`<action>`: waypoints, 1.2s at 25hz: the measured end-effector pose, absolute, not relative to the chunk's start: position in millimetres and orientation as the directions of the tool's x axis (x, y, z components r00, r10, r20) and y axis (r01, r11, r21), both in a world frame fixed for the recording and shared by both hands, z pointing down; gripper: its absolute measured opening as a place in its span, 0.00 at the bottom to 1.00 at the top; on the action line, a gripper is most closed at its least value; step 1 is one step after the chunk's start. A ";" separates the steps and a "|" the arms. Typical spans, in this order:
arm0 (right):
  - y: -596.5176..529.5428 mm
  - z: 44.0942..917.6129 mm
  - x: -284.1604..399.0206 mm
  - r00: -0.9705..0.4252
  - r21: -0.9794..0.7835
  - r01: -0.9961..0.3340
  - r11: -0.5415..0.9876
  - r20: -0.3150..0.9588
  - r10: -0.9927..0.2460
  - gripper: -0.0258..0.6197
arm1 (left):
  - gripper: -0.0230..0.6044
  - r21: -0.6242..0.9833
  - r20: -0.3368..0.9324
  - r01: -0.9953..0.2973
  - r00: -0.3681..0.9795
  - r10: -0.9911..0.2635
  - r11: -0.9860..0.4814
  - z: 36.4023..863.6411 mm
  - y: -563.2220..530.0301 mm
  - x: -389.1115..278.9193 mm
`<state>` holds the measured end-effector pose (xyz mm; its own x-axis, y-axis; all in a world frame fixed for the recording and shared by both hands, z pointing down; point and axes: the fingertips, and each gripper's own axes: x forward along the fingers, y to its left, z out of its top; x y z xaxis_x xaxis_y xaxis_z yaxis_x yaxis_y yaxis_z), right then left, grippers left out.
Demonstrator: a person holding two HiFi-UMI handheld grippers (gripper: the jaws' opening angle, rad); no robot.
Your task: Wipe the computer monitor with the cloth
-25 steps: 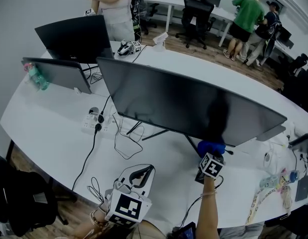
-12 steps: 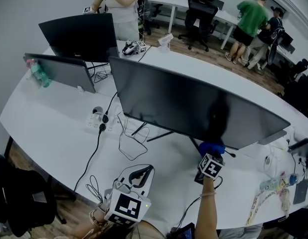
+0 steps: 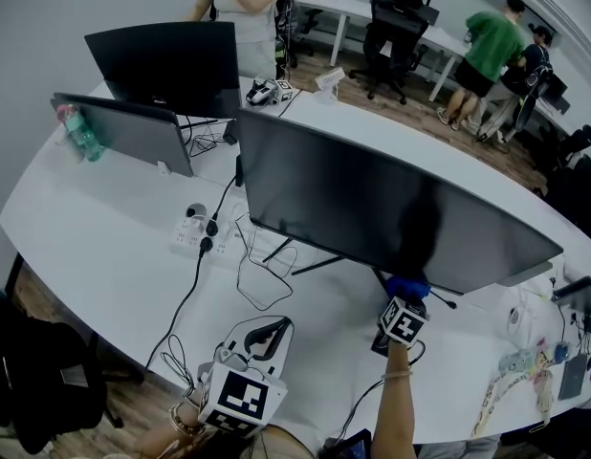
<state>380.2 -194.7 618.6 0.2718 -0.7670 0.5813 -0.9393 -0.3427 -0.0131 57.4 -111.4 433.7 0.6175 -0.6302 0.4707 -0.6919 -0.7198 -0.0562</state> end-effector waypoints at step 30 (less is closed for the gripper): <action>-210.7 617.5 330.6 0.262 0.017 -0.951 -0.310 0.581 -0.771 0.15 | 0.05 -0.028 0.446 -0.706 0.625 -0.641 -0.708 429.4 -117.8 15.0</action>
